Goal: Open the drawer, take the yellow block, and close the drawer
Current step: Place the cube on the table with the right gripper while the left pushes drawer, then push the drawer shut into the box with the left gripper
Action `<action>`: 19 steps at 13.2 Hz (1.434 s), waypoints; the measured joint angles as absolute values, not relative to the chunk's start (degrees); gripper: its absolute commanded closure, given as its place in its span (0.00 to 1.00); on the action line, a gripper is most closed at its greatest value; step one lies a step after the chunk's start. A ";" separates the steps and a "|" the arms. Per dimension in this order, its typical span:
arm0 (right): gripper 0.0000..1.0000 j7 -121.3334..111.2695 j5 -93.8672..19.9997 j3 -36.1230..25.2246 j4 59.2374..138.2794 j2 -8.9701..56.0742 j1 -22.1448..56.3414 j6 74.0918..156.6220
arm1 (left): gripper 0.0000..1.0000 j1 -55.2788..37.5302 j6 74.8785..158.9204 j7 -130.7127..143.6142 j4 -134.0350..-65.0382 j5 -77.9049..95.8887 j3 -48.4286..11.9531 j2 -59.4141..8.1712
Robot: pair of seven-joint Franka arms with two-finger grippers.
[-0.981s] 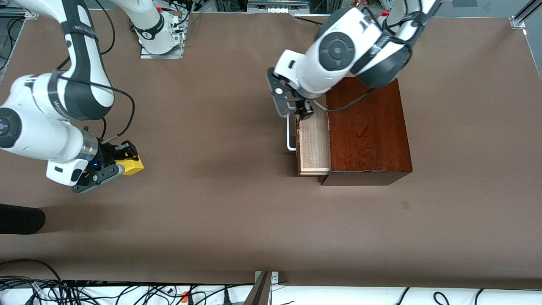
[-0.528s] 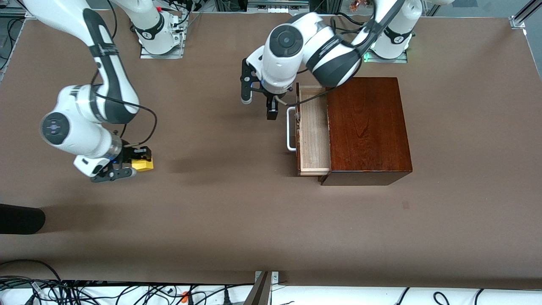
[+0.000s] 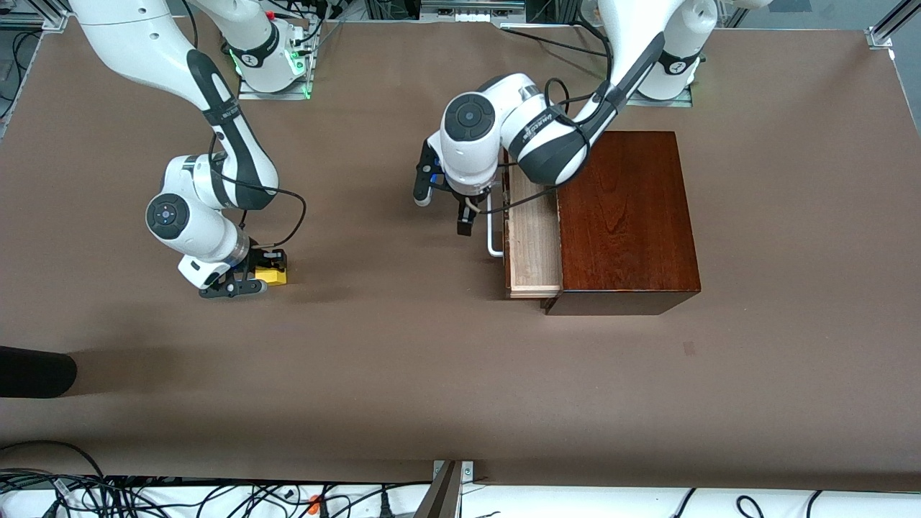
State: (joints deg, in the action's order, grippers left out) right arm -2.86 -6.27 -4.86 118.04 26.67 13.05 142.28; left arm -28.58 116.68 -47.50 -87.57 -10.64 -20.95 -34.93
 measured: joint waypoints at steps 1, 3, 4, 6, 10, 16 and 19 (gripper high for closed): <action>0.00 -2.85 -6.27 -4.86 118.03 26.65 13.03 142.30 | 0.00 -28.29 116.68 -48.11 -87.79 -11.33 -20.78 -35.23; 0.00 -2.84 -6.27 -4.86 117.81 26.16 13.03 142.34 | 0.00 -26.99 117.00 -49.51 -88.02 -11.11 -20.99 -35.43; 0.00 -2.84 -6.26 -4.86 117.54 25.24 13.02 142.02 | 0.00 -26.43 116.80 -49.75 -87.99 -11.09 -21.26 -35.43; 0.00 -2.84 -6.20 -4.86 115.94 21.13 13.00 137.30 | 0.00 -25.41 114.47 -50.27 -87.73 -12.25 -21.23 -35.22; 0.00 -3.11 -5.04 -5.03 110.54 9.49 11.83 123.10 | 0.00 -23.06 111.78 -52.86 -87.26 -12.17 -22.54 -35.09; 0.00 -3.22 -4.92 -5.14 99.73 4.17 11.46 106.09 | 0.00 -21.09 106.02 -52.80 -87.11 -12.12 -22.53 -34.12; 0.00 -3.22 -4.76 -5.23 98.28 4.85 11.43 105.15 | 0.00 -20.34 104.95 -50.88 -87.11 -12.23 -21.92 -33.60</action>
State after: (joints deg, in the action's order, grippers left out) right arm -3.22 -4.76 -5.23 98.28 4.85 11.43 105.15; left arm -20.34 104.95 -50.88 -87.11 -12.23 -21.92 -33.60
